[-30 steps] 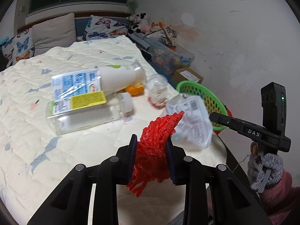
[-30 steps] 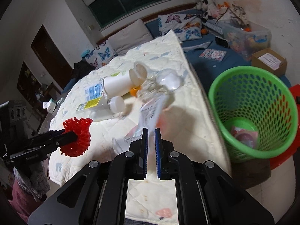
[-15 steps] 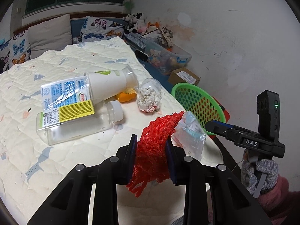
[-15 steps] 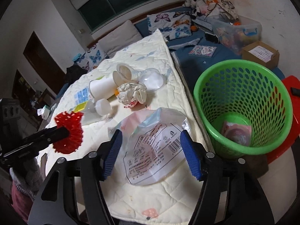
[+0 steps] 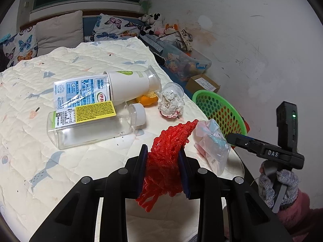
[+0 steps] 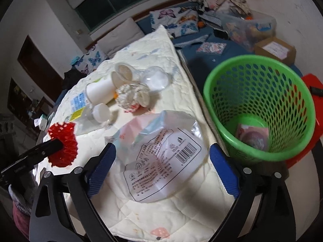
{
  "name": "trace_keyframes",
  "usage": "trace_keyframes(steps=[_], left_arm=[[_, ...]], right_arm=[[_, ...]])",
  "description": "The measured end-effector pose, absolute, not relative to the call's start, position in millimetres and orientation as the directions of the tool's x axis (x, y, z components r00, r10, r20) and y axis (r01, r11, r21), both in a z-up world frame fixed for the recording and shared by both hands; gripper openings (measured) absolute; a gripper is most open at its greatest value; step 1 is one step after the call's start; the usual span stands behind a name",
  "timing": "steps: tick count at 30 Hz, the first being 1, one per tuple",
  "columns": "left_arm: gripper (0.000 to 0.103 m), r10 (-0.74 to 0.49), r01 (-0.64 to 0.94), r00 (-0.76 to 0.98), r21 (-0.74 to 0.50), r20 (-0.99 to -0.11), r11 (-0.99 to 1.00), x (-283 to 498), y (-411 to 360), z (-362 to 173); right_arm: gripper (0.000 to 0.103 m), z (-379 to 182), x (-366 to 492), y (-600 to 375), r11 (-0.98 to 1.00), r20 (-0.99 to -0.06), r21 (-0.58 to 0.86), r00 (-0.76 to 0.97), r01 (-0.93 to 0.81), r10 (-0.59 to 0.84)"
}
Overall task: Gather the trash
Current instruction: 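Close the right tool on the clear plastic bag with printed label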
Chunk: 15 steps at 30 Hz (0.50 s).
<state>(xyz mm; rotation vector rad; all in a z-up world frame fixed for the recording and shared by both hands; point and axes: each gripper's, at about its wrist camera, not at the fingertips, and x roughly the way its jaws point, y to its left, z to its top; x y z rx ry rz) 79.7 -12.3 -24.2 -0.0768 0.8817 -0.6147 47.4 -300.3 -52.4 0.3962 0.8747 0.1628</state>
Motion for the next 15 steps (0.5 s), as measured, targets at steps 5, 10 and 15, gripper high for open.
trace_keyframes(steps=[5, 10, 15], left_arm=[[0.029, -0.531, 0.471, 0.475, -0.306, -0.702, 0.827, 79.4, -12.6, -25.4], [0.029, -0.524, 0.467, 0.474, -0.302, -0.708, 0.831, 79.1, -12.6, -28.2], [0.029, -0.521, 0.459, 0.466, -0.308, -0.715, 0.833, 83.0, -12.8, -31.4]], right_arm=[[0.095, -62.2, 60.8, -310.0, 0.904, -0.715, 0.422, 0.638, 0.067, 0.286], [0.095, -78.1, 78.5, -313.1, 0.894, -0.743, 0.435, 0.602, 0.103, 0.292], [0.081, -76.5, 81.4, -293.4, 0.937, -0.759, 0.347, 0.603, 0.051, 0.248]])
